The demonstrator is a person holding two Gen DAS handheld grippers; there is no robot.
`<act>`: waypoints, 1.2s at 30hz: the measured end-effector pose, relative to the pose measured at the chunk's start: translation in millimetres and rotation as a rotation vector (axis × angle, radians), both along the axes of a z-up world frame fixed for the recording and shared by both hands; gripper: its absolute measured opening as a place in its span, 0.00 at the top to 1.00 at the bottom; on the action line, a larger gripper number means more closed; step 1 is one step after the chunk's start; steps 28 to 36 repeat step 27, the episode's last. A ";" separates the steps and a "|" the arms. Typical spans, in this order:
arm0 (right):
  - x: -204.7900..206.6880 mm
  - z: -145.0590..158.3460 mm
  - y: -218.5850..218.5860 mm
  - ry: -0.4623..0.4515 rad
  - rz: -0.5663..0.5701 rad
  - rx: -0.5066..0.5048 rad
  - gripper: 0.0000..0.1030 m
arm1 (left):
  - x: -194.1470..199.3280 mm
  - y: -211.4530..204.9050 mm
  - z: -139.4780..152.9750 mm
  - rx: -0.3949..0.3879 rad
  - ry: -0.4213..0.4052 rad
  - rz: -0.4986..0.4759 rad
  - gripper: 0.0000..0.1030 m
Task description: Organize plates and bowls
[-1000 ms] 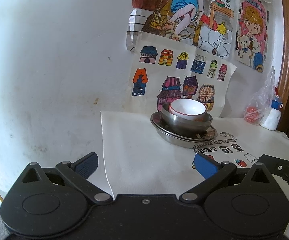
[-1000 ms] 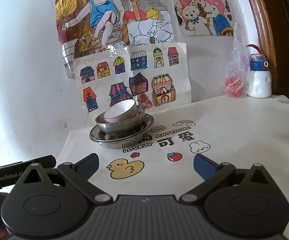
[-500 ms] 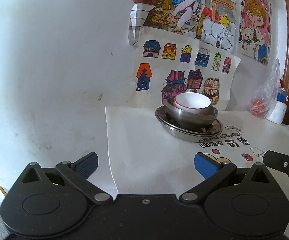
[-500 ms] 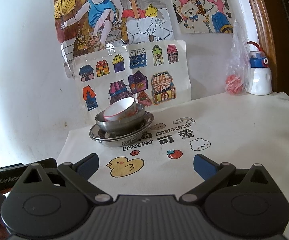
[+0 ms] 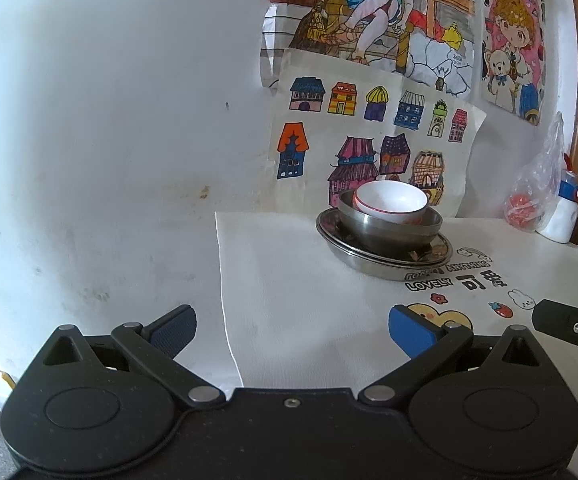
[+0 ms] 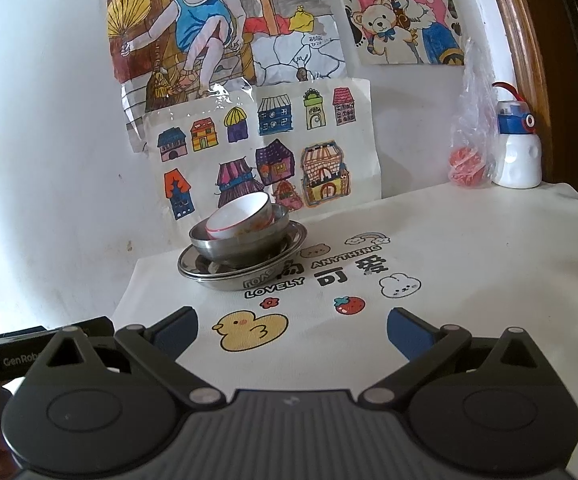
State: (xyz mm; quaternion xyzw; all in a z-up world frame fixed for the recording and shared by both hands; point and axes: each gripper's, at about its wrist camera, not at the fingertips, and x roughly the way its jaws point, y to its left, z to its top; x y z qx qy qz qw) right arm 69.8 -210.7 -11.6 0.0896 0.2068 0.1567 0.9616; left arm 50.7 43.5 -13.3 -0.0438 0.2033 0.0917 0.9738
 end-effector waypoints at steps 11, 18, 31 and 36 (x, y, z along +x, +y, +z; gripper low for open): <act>1.2 -0.4 0.1 0.002 0.004 -0.001 0.00 | 1.4 -1.4 -0.7 0.009 0.003 -0.006 0.01; 2.2 -1.0 0.3 0.004 0.007 -0.002 0.00 | 2.5 -1.6 -0.8 0.011 0.005 -0.006 0.01; 2.7 -1.9 0.7 0.006 0.009 -0.003 0.00 | 3.0 -2.3 -1.6 0.011 0.008 -0.010 0.01; 2.7 -1.9 0.7 0.006 0.009 -0.003 0.00 | 3.0 -2.3 -1.6 0.011 0.008 -0.010 0.01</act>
